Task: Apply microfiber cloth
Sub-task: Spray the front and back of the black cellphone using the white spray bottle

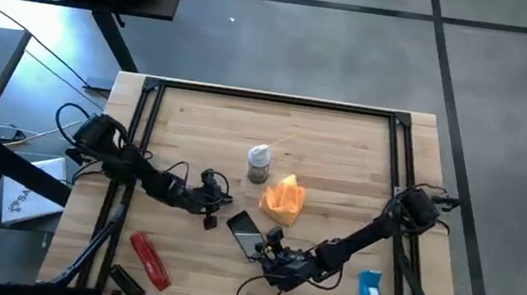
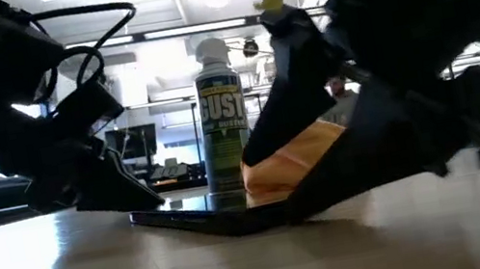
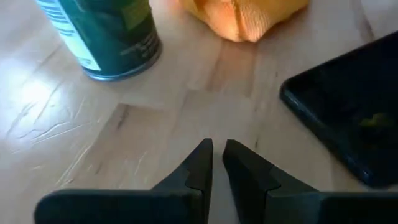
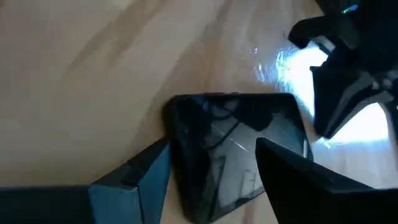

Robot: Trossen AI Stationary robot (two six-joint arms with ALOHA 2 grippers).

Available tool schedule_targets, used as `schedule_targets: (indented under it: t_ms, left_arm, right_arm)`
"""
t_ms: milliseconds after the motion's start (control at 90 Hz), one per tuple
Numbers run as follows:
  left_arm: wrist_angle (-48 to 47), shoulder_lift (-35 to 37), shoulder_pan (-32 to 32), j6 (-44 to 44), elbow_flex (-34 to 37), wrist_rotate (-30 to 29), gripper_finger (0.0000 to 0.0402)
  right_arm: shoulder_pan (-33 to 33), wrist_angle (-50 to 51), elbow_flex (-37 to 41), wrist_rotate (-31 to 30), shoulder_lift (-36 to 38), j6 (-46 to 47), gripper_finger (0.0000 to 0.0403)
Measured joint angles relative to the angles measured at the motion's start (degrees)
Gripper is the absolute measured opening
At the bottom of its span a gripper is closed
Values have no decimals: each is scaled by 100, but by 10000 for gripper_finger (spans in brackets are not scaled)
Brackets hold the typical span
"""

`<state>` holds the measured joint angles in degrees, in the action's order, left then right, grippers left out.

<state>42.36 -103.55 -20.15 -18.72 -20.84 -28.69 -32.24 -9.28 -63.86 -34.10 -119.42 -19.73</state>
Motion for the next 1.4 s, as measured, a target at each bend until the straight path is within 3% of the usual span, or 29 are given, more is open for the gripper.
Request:
schedule_targets:
  t_ms: [267, 433, 600, 822, 911, 1133, 1400]
  left_arm:
    - [124, -146, -173, -131, 4, -363, 33]
    - [157, -152, -193, -87, 7, -399, 33]
    - [158, -154, -194, -72, 11, -406, 33]
    - [160, -154, -196, -70, 13, -406, 32]
    - [163, -157, -196, -70, 15, -423, 32]
    - [167, -157, -196, -71, 17, -437, 32]
    - [165, -159, -200, -42, 17, -441, 32]
  right_arm:
    - [373, -38, -14, 42, 4, -347, 204]
    - [449, 54, -255, 116, -14, -1184, 204]
    - [420, 191, -625, -122, -10, -1954, 204]
    - [416, 728, -1004, -392, -4, -2191, 204]
    - [407, 824, -1056, -683, 6, -2509, 204]
    - [407, 791, -1056, -730, 13, -3139, 204]
    - [381, 887, -1428, -930, 15, -3007, 204]
